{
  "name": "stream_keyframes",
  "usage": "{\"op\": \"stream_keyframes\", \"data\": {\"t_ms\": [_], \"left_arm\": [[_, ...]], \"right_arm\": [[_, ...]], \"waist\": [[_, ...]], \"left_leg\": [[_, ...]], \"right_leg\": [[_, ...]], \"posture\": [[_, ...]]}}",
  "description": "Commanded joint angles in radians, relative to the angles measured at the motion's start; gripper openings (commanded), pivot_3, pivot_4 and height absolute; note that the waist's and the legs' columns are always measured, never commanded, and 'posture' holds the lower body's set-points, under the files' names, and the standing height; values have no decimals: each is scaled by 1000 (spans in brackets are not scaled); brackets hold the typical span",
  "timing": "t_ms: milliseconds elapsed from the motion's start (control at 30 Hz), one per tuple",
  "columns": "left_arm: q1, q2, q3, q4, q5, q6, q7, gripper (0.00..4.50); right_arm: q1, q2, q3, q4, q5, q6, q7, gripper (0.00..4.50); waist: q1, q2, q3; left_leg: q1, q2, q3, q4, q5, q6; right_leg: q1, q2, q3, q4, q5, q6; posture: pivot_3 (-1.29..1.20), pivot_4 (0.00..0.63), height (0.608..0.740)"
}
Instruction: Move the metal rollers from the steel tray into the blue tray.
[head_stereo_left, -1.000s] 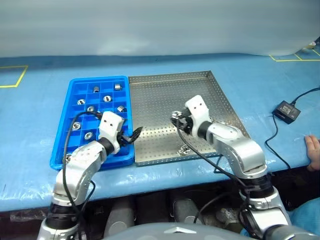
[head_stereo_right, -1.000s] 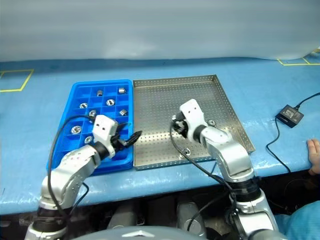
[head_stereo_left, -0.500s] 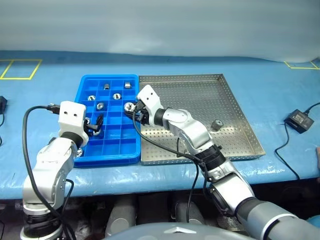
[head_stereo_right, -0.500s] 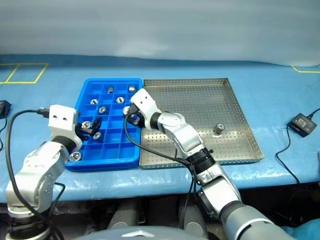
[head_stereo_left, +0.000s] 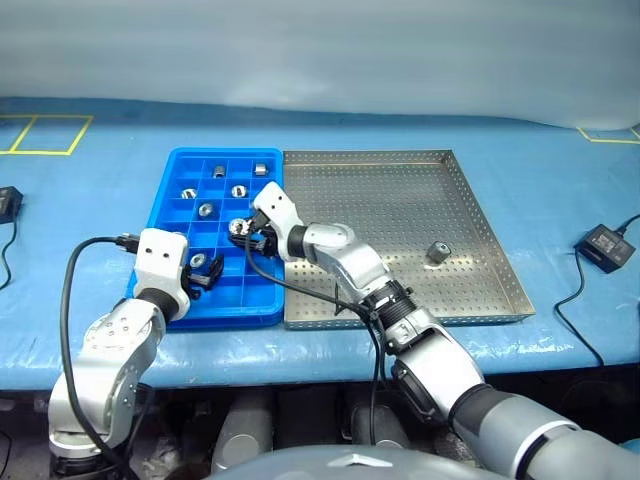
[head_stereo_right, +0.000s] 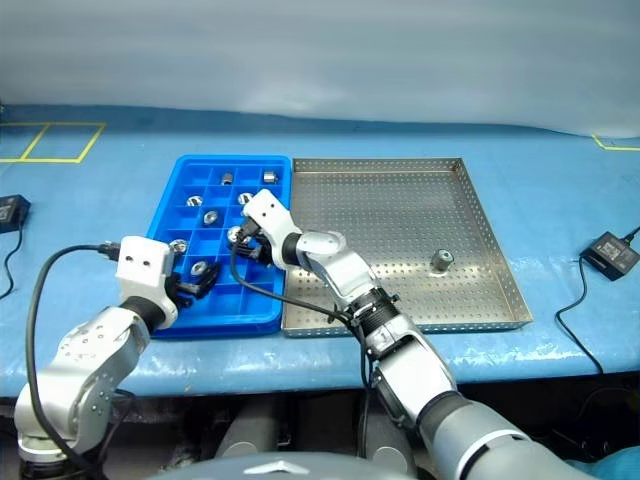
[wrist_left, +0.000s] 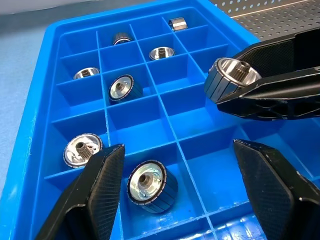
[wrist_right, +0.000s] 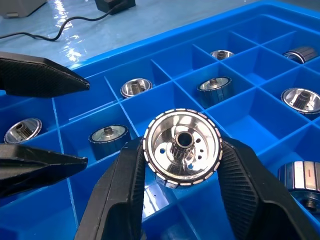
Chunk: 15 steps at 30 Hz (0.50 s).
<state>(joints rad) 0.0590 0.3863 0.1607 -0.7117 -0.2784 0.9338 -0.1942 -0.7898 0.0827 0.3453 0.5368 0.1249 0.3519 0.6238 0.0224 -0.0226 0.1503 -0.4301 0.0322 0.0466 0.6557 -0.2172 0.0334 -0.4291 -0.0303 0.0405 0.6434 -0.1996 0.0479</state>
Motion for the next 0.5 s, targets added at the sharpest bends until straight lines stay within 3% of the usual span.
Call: {"op": "stream_keyframes", "data": {"t_ms": [33,167,500], "left_arm": [[-24,-2,-25,-32,1,-7,1,3764],[-40,-6,-53,-20,-2,-10,-6,3764],[-71,-46,-129,12,-34,-55,-53,3764]], "right_arm": [[-30,23,-21,-11,-5,-32,4,3060],[-11,23,-21,-62,-26,-72,-10,4325],[197,-157,-85,-588,4,145,-30,4325]], "waist": [[0,0,0],[-1,0,0],[6,0,0]], "left_leg": [[0,0,0,0,0,0],[0,0,0,-1,0,0],[0,0,0,-1,0,0]], "right_leg": [[0,0,0,0,0,0],[0,0,0,0,0,0],[0,-1,0,-1,-1,-1]], "posture": [[170,150,740],[160,150,740],[101,150,740]]}}
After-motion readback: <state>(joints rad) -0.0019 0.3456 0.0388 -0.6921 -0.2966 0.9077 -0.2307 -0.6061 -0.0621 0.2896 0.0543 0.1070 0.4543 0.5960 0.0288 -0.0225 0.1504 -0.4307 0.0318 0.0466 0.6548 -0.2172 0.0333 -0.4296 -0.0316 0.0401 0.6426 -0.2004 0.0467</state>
